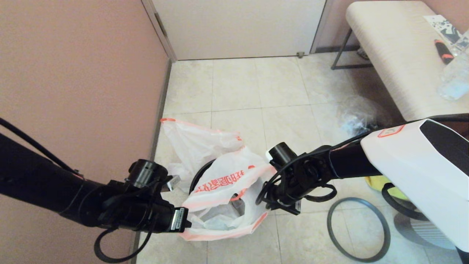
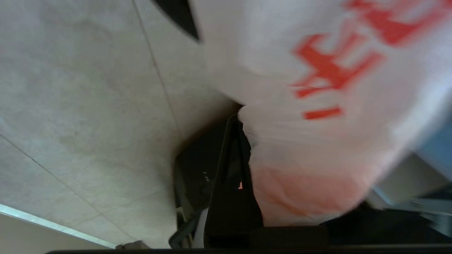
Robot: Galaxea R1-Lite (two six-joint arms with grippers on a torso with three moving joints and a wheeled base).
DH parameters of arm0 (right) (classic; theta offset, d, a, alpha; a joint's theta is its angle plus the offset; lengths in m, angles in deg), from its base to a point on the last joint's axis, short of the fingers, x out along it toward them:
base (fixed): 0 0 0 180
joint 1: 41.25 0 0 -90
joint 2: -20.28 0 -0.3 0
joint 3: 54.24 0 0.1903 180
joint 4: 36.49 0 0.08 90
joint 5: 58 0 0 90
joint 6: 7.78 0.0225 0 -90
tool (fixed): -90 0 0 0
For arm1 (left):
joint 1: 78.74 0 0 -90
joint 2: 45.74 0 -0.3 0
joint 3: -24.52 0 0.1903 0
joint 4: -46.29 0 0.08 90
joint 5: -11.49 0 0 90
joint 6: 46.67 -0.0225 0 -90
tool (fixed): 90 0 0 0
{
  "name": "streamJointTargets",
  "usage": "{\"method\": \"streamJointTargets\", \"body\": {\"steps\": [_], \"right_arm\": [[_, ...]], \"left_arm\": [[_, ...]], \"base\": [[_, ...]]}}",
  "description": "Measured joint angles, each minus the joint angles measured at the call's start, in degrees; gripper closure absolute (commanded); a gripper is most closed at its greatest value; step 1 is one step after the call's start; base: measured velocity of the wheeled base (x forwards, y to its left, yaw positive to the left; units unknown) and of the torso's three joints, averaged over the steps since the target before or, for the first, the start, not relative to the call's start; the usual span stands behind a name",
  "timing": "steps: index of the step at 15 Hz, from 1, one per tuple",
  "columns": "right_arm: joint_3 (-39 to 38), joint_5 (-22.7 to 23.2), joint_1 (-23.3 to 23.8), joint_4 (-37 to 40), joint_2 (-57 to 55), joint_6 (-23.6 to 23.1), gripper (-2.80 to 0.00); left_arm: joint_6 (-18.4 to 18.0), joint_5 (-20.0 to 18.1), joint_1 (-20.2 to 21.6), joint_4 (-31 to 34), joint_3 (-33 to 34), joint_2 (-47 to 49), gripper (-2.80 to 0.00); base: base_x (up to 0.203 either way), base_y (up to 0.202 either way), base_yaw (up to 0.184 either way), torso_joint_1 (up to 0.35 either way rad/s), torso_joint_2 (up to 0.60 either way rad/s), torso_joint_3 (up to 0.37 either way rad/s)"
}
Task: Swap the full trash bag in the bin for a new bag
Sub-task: Put the new garbage bag on the trash can
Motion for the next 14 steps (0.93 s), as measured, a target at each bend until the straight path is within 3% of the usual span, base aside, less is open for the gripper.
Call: {"method": "streamJointTargets", "body": {"steps": [4,7,11,14], "right_arm": [[-2.6,-0.3,-1.2,-0.2,-1.8,0.1,0.00],[-3.4,-2.1,-1.7,-3.2,-4.3,0.1,0.00],[3.9,-5.4,-1.2,-3.1,-8.2,-2.5,0.00],[12.8,-6.2,-0.4,0.7,-12.0,-4.0,0.00]], "left_arm": [[-0.6,2.9,-1.4,-11.1,6.2,7.3,0.00],[-1.7,6.2,-2.1,-12.4,6.5,10.7,0.00],[-4.3,16.2,-2.6,-9.1,-0.3,14.1,0.00],[-4.0,18.6,-3.2,-4.8,-8.3,16.6,0.00]], "base": [[0.000,0.000,0.000,0.000,0.00,0.000],[0.000,0.000,0.000,0.000,0.00,0.000],[0.000,0.000,0.000,0.000,0.00,0.000],[0.000,0.000,0.000,0.000,0.00,0.000]]}}
